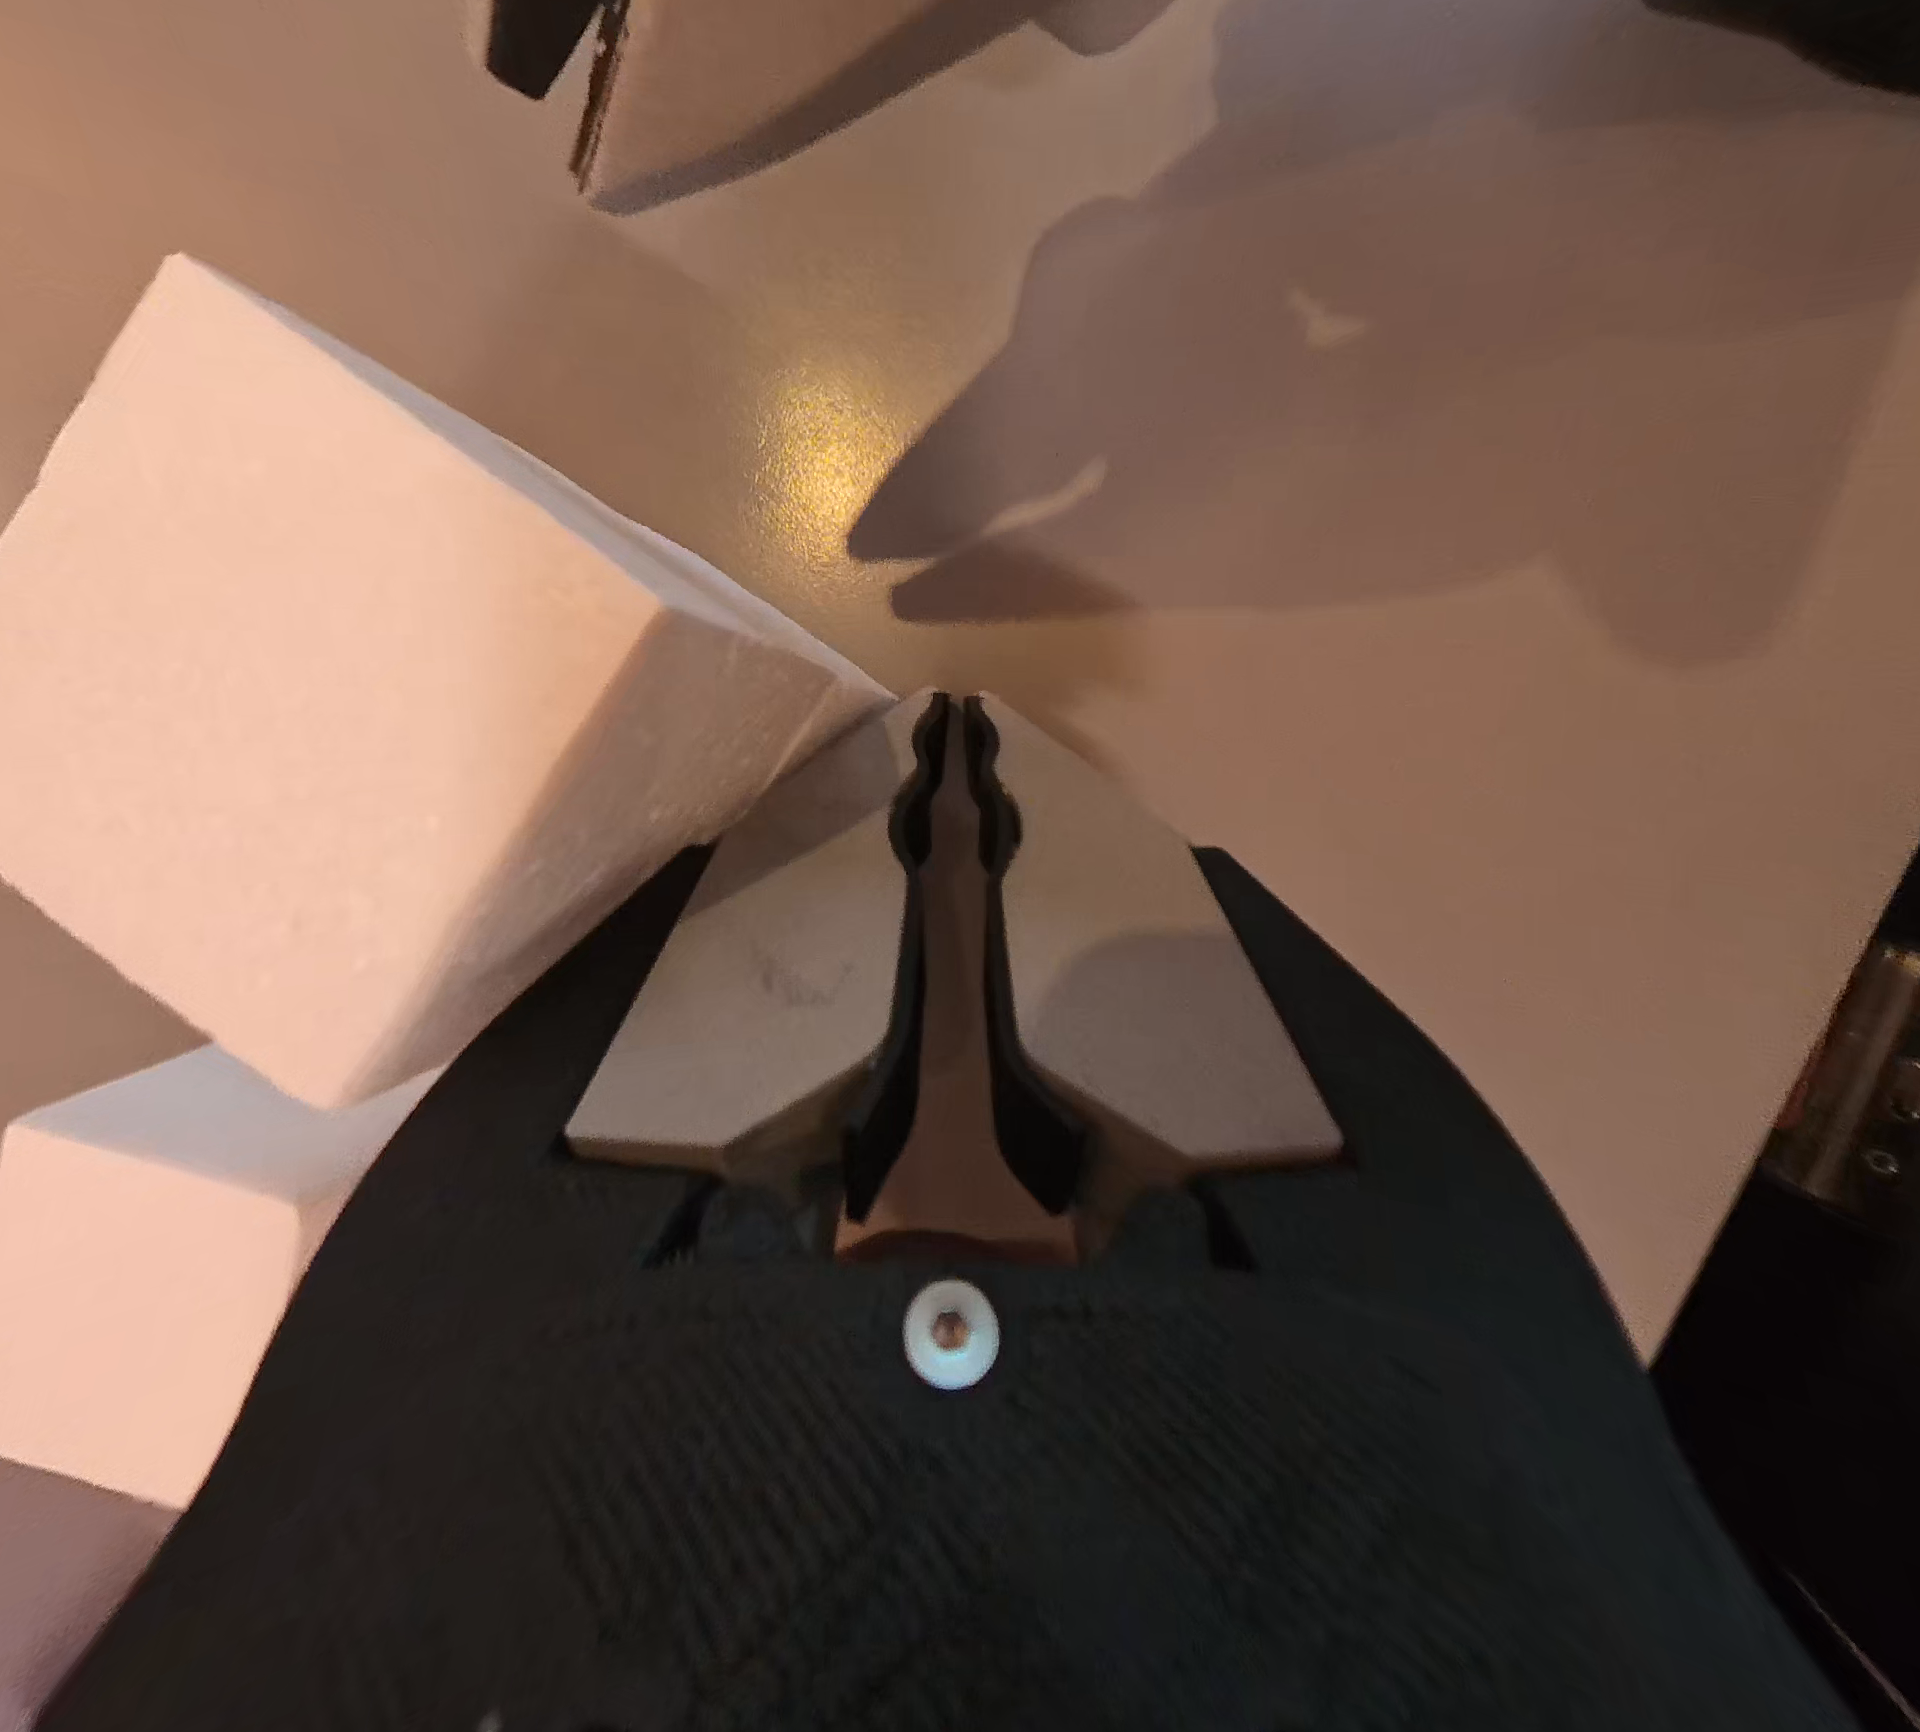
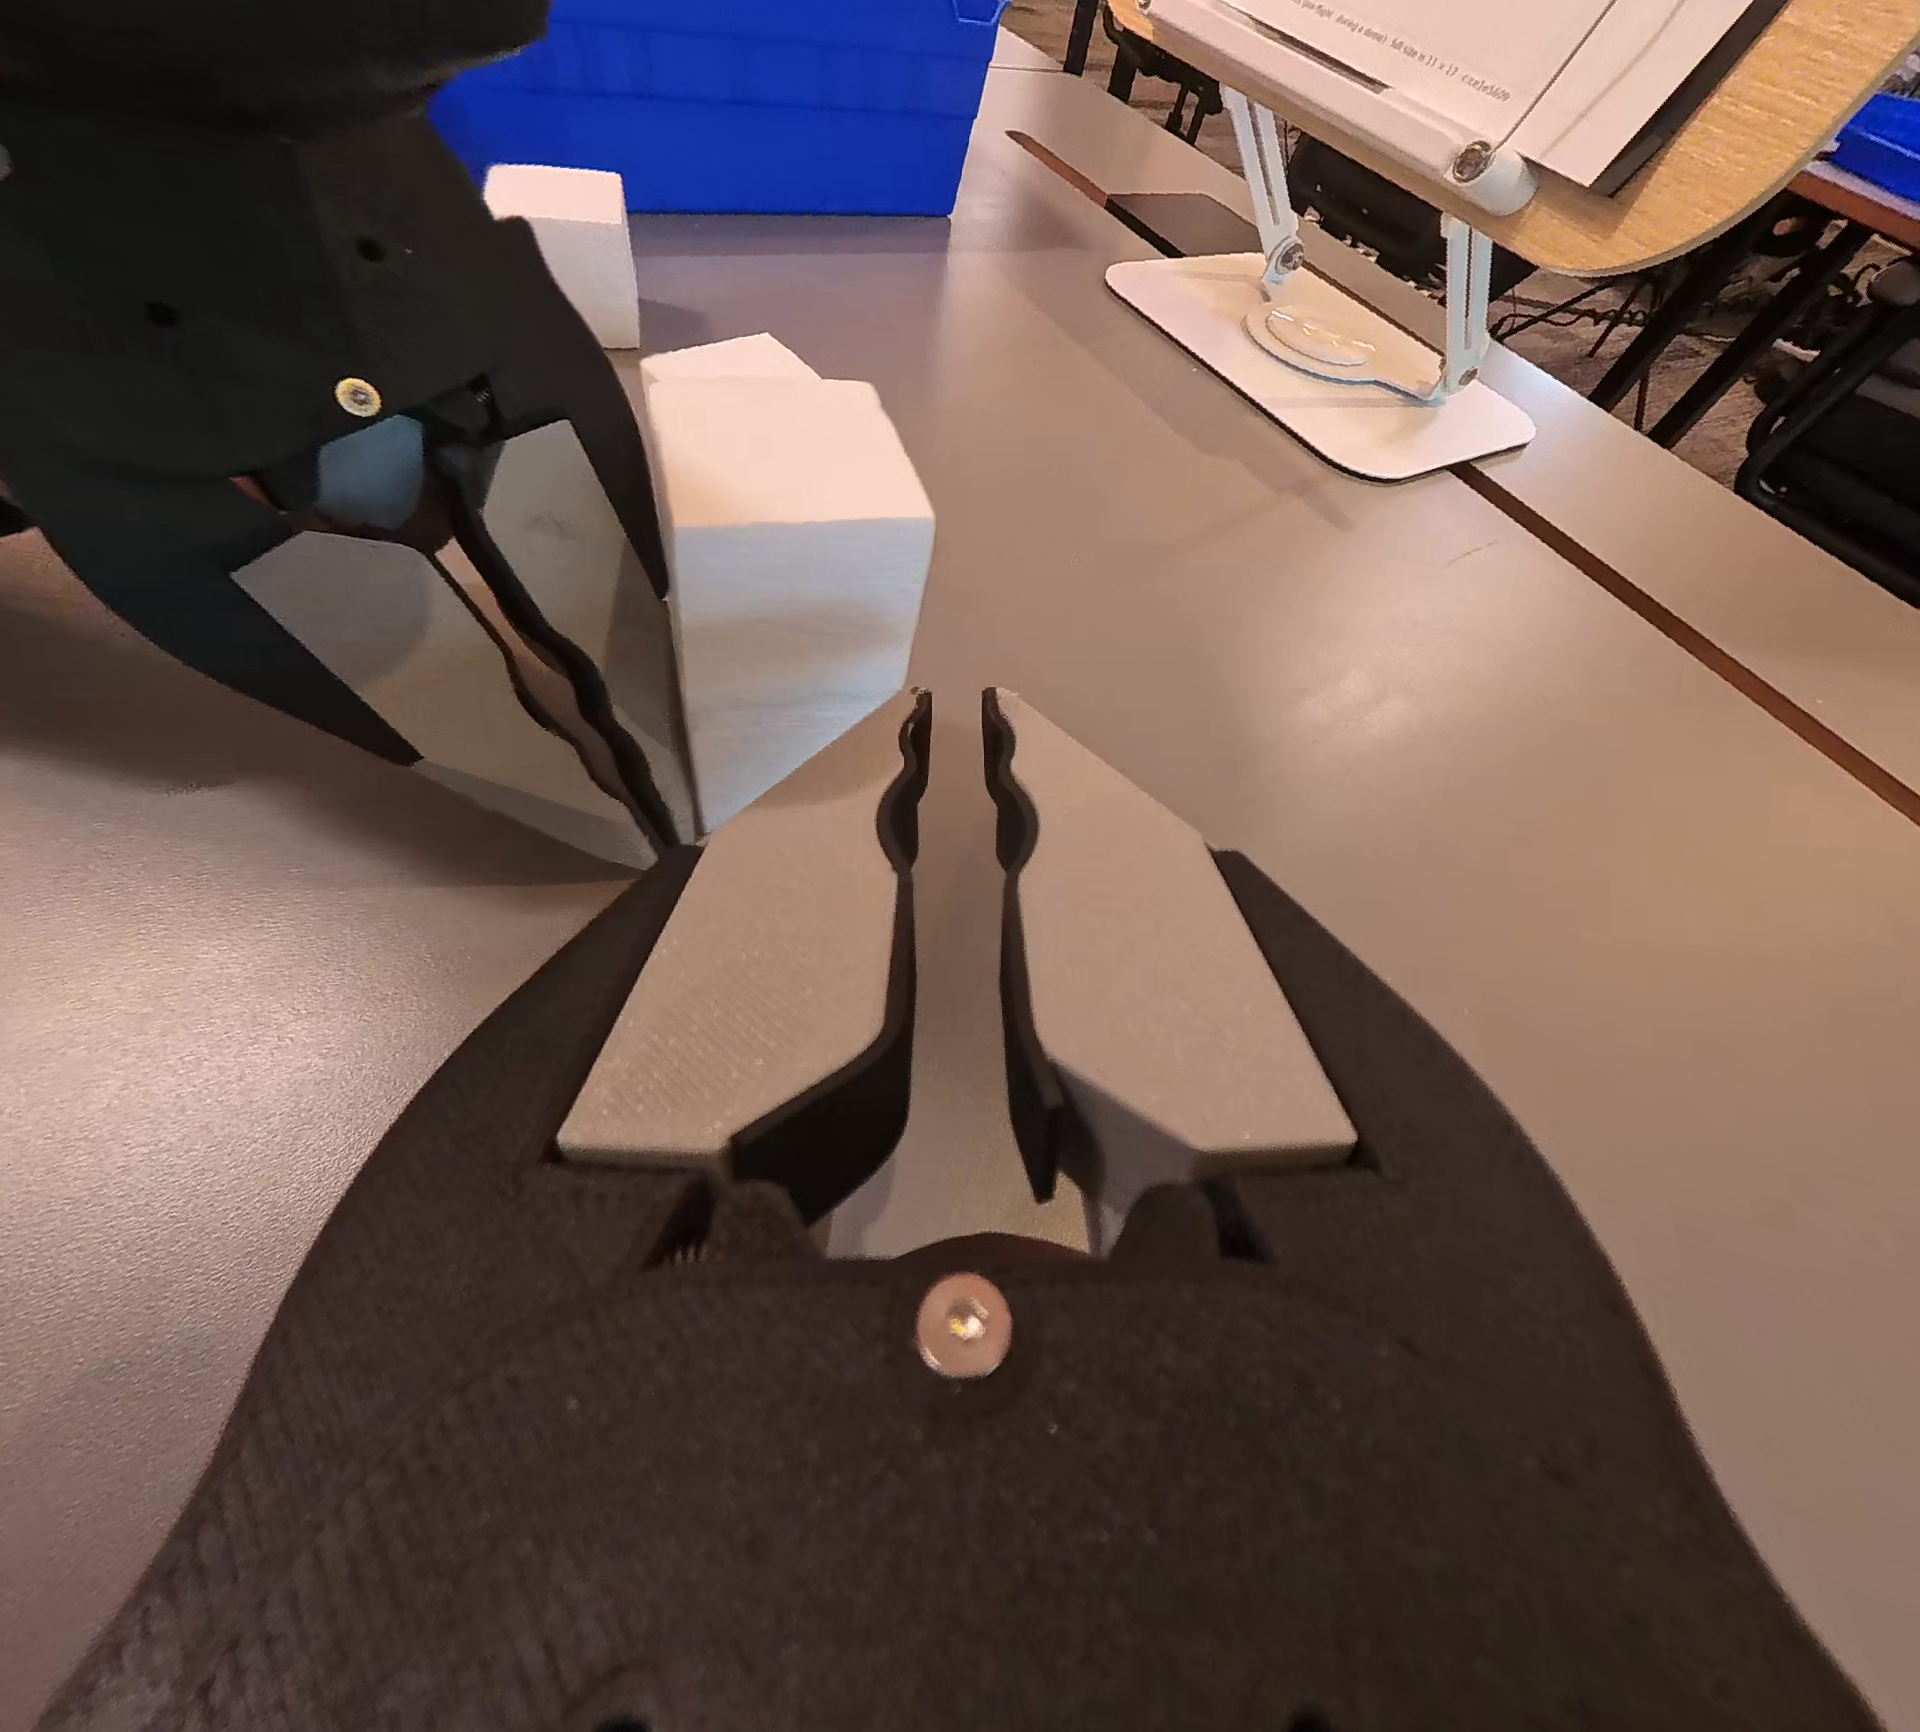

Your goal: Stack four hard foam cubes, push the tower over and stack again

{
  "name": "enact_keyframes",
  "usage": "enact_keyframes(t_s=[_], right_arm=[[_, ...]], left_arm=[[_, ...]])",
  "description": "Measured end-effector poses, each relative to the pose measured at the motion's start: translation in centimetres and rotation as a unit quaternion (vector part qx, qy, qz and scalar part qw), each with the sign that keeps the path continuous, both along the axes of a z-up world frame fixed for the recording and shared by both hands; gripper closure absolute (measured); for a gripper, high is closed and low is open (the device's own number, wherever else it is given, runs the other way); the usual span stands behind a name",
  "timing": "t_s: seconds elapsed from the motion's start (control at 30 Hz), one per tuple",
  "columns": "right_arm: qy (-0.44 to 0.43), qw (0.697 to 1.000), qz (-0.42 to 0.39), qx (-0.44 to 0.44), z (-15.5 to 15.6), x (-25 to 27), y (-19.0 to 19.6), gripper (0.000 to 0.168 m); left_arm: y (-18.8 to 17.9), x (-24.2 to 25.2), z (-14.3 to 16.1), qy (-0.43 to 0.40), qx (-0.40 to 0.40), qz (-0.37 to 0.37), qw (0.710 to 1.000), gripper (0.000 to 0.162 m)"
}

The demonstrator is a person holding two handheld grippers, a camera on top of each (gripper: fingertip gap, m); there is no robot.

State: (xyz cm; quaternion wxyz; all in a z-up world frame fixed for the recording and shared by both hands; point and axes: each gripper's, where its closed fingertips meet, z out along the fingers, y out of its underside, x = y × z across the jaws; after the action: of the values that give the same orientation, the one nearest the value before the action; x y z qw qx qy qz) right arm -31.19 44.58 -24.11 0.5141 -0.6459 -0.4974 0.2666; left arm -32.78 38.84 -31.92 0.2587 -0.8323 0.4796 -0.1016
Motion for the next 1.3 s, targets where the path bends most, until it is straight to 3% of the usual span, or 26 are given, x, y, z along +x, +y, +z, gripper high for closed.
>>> enact_keyframes(t_s=[0.2, 0.37, 0.5, 0.63, 0.7, 0.73, 0.9, 1.17, 1.23, 1.3], right_arm=[[0.007, 1.0, -0.006, 0.003, 0.5, 0.4, 0.2, 0.161], [0.065, 0.998, -0.019, -0.01, 2.5, 1.7, 0.9, 0.161], [0.095, 0.995, -0.016, -0.028, 3.2, 2.0, 0.9, 0.161], [0.082, 0.996, -0.02, -0.014, 3.0, 1.8, 0.9, 0.161], [0.078, 0.997, -0.021, -0.007, 2.9, 1.7, 0.9, 0.161], [0.076, 0.997, -0.021, -0.008, 2.8, 1.7, 0.9, 0.161], [0.064, 0.998, -0.02, -0.017, 1.9, 1.4, 1.0, 0.161], [0.057, 0.998, -0.021, -0.015, 1.7, 1.4, 1.1, 0.161], [0.063, 0.998, -0.022, -0.018, 1.8, 1.5, 1.2, 0.161], [0.067, 0.997, -0.021, -0.019, 2.0, 1.5, 1.1, 0.161]], left_arm=[[-0.1, 0.8, 0.0, -0.01, -0.01, -0.005, 1.0, 0.158], [-2.8, 0.1, 1.2, -0.036, -0.022, -0.026, 0.999, 0.145], [-4.2, -3.2, 2.7, -0.038, -0.027, -0.018, 0.999, 0.134], [-2.2, -8.1, 6.2, -0.025, 0.036, 0.012, 0.999, 0.128], [-0.7, -10.2, 7.4, -0.023, 0.064, 0.016, 0.998, 0.094], [-0.2, -11.1, 7.6, -0.023, 0.062, 0.013, 0.998, 0.087], [2.8, -14.0, 6.9, 0.011, 0.065, -0.001, 0.998, 0.086], [6.0, -14.8, 1.8, 0.072, 0.007, 0.011, 0.997, 0.084], [6.1, -15.1, 0.7, 0.09, -0.008, 0.008, 0.996, 0.099], [6.1, -15.0, 0.6, 0.091, -0.01, 0.002, 0.996, 0.099]])
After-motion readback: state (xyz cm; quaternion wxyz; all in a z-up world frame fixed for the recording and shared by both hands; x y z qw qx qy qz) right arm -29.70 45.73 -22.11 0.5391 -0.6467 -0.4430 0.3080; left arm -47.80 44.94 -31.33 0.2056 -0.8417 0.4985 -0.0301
